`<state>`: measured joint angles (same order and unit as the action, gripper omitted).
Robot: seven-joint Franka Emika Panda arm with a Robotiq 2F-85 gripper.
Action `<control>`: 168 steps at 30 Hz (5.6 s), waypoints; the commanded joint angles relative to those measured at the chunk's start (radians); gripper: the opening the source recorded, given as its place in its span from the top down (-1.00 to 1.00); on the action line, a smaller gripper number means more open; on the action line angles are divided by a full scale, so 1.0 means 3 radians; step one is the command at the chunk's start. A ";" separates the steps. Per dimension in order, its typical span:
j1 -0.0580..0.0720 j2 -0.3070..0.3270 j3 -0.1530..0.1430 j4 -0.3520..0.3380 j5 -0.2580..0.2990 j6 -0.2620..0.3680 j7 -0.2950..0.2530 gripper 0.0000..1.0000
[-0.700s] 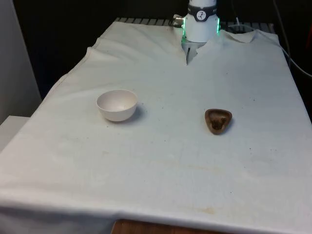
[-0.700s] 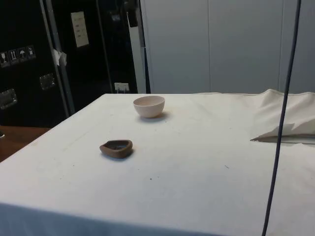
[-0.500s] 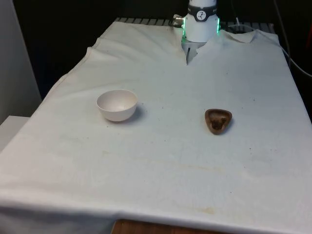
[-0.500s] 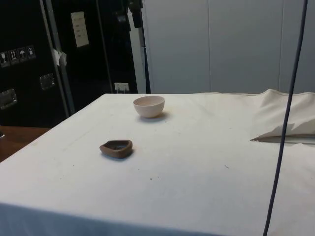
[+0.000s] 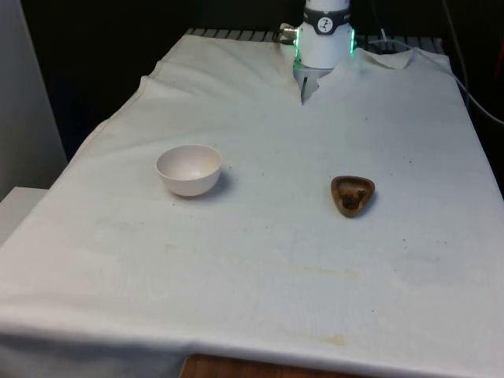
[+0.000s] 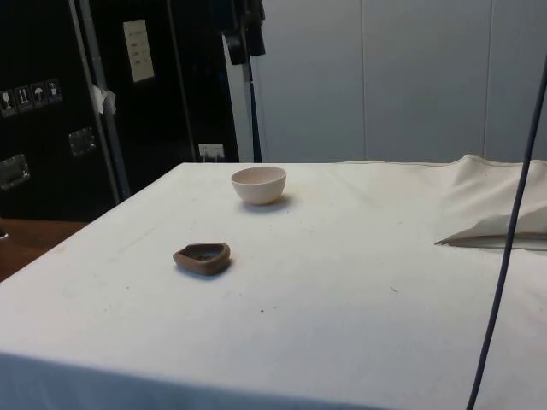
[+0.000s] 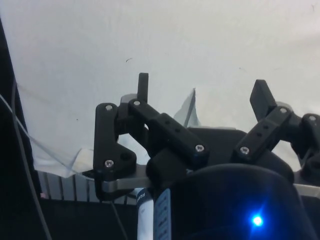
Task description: Pour the coffee beans from the cup into the bowl.
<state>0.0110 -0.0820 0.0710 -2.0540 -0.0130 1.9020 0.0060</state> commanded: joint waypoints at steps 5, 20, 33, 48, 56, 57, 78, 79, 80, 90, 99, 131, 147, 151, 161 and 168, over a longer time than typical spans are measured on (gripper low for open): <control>0.0003 -0.0097 0.0040 -0.0170 0.0003 0.0100 0.0013 -1.00; 0.0023 -0.0333 0.0203 -0.0637 0.0023 0.0447 0.0070 -1.00; 0.0023 -0.0363 0.0350 -0.0893 0.0017 0.0717 0.0027 -1.00; 0.0023 -0.0357 0.0500 -0.1127 0.0010 0.1033 -0.0020 -1.00; 0.0020 -0.0333 0.0553 -0.1230 -0.0003 0.1220 -0.0080 -1.00; 0.0020 -0.0327 0.0557 -0.1237 -0.0003 0.1243 -0.0093 -1.00; 0.0013 -0.0097 0.0563 -0.1267 -0.0007 0.1620 -0.0540 -1.00; 0.0013 -0.0070 0.0563 -0.1267 -0.0007 0.1650 -0.0587 -1.00; 0.0010 -0.0093 0.0563 -0.1267 0.0010 0.1603 -0.0567 -1.00; 0.0007 0.0057 0.0553 -0.1220 0.0010 0.1750 -0.0800 -1.00; -0.0010 0.0233 0.0543 -0.1120 0.0007 0.1840 -0.1007 -1.00; -0.0013 0.0740 0.0500 -0.0970 0.0007 0.2247 -0.1850 -1.00; -0.0030 0.0903 0.0423 -0.1027 0.0003 0.2503 -0.2390 -1.00; -0.0033 0.0920 0.0410 -0.1037 0.0007 0.2533 -0.2483 -1.00; -0.0037 0.0993 0.0370 -0.1023 0.0007 0.2607 -0.2777 -1.00; -0.0037 0.1053 0.0347 -0.0970 0.0003 0.2620 -0.2953 -1.00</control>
<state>0.0020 0.2280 0.1730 -2.3480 -0.0110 2.6750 -0.8730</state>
